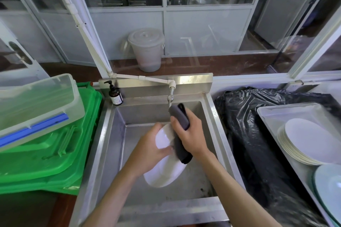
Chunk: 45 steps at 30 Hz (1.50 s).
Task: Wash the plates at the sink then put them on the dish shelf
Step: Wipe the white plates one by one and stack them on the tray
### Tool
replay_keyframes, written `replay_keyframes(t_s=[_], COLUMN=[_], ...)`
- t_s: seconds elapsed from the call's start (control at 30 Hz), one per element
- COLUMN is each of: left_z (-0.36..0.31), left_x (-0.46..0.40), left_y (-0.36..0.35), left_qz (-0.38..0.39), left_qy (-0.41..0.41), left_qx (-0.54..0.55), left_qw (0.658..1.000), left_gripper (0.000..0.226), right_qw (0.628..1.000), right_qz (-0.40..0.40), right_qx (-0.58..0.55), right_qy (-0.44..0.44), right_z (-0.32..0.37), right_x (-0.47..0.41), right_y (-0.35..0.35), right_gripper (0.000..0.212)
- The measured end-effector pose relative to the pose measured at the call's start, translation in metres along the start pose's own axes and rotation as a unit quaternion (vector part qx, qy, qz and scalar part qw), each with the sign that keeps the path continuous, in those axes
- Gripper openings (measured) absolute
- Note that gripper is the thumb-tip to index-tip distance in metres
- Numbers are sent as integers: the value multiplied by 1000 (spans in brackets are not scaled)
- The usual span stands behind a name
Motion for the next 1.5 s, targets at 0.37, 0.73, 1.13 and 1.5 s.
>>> replay_keyframes(t_s=[0.37,0.73,1.13,1.5], left_z=[-2,-2,-5,13], left_x=[-4,6,4,-1], left_y=[8,1,6,-4], left_qz=[1,-31,-35,-35], left_qy=[-13,-9,-12,27], left_qx=[-28,10,2,29], left_qw=[1000,999,999,999], left_gripper=[38,36,35,27], right_qw=[995,992,987,993], right_qz=[-48,-52,-56,-25], right_qx=[-54,-1,-56,27], right_qy=[-75,-111,-139,-111], right_z=[-4,-8,-28,-16], right_x=[-3,-10,-4,-6], right_y=[11,13,14,0], right_gripper=[18,23,20,22])
Point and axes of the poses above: each hand's wrist, its own x-axis away from the middle knuckle, its own y-axis out of the back of the hand, z = x × y, the point moved 2 cm from there along -x, towards the middle knuckle, and after that the axes turned 15 degrees about -y, right-handed, at the moved point
